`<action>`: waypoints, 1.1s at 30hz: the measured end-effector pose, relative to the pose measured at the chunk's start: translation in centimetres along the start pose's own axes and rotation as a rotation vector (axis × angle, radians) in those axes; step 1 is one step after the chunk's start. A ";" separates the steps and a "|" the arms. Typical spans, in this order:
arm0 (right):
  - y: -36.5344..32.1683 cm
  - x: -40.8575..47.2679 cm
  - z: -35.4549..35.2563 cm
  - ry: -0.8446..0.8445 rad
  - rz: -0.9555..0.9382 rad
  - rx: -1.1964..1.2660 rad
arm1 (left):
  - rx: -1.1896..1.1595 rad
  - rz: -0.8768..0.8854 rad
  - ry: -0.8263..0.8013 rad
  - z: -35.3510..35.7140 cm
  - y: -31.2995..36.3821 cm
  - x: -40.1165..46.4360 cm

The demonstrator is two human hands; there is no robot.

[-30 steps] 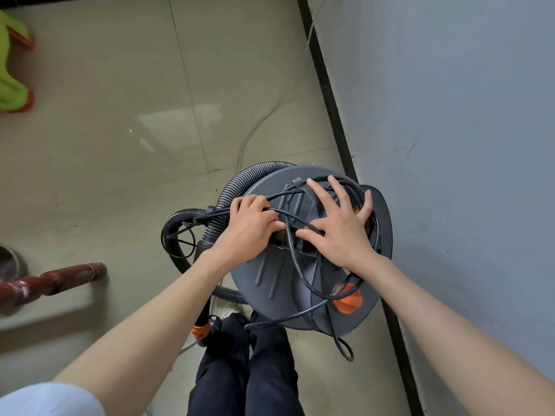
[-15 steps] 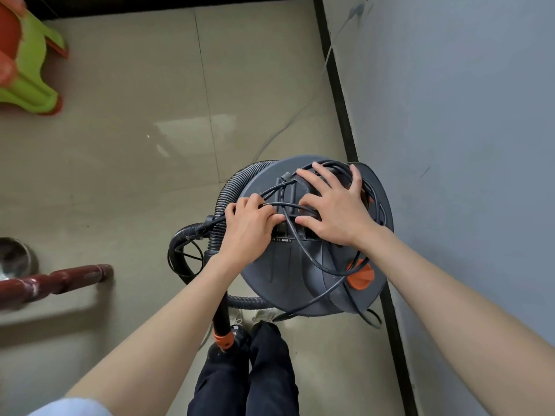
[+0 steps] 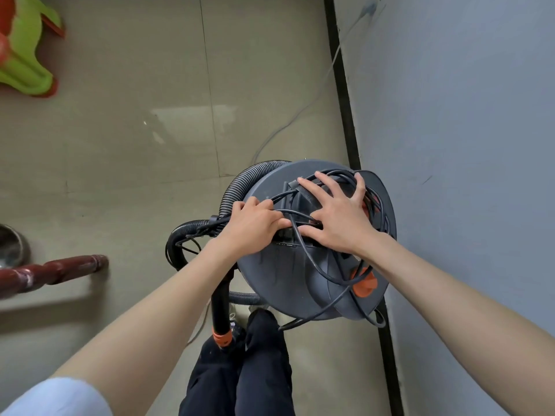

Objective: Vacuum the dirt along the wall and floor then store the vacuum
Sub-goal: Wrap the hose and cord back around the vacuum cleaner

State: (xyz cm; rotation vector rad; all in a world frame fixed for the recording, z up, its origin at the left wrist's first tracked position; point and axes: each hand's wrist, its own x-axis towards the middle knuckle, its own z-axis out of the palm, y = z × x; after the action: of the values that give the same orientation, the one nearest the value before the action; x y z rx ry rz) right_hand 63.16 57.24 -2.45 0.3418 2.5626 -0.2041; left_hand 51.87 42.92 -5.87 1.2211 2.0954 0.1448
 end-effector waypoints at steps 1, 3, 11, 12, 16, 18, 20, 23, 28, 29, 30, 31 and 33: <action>0.0 0.2 -0.1 -0.010 0.000 0.004 | 0.016 0.010 -0.009 -0.2 -0.1 0.1; 0.0 0.4 -0.2 -0.036 -0.002 0.025 | 0.033 0.033 -0.020 -0.4 -0.2 0.2; -0.5 0.3 -0.4 -0.050 0.013 0.066 | -0.037 0.021 0.081 0.9 -0.1 -0.2; -0.5 0.2 -0.4 -0.035 0.016 0.079 | -0.057 0.012 0.087 1.0 -0.2 -0.1; -0.9 0.4 0.1 0.041 0.022 0.143 | -0.096 -0.005 0.099 0.9 -0.5 -0.2; -1.1 0.6 0.3 0.094 0.027 0.173 | -0.096 -0.007 0.106 0.5 -0.8 -0.3; -1.2 0.9 0.3 0.155 0.033 0.218 | -0.094 -0.002 0.118 0.1 -1.2 -0.3; -1.6 1.4 -0.1 0.226 0.024 0.269 | -0.100 0.004 0.152 -1.0 -1.7 -0.7; -4.1 3.7 -2.5 0.327 -0.041 0.303 | -0.107 -0.018 0.210 -4.6 -4.3 -2.2; -5.0 4.5 -3.5 0.319 -0.049 0.311 | -0.113 -0.028 0.223 -5.6 -5.3 -2.6; -6.0 5.4 -4.6 0.305 -0.058 0.312 | -0.122 -0.039 0.240 -6.6 -6.5 -2.9; -7.2 6.5 -5.8 0.285 -0.069 0.301 | -0.131 -0.053 0.257 -7.6 -7.9 -3.3; -9.6 8.7 -8.3 0.251 -0.099 0.260 | -0.148 -0.077 0.294 -9.9 -10.9 -4.2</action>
State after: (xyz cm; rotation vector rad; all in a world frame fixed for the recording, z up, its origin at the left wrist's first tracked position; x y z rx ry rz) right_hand 49.20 51.53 0.62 0.3559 2.8080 -0.5673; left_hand 39.22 35.92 -0.87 1.0814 2.3316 0.4600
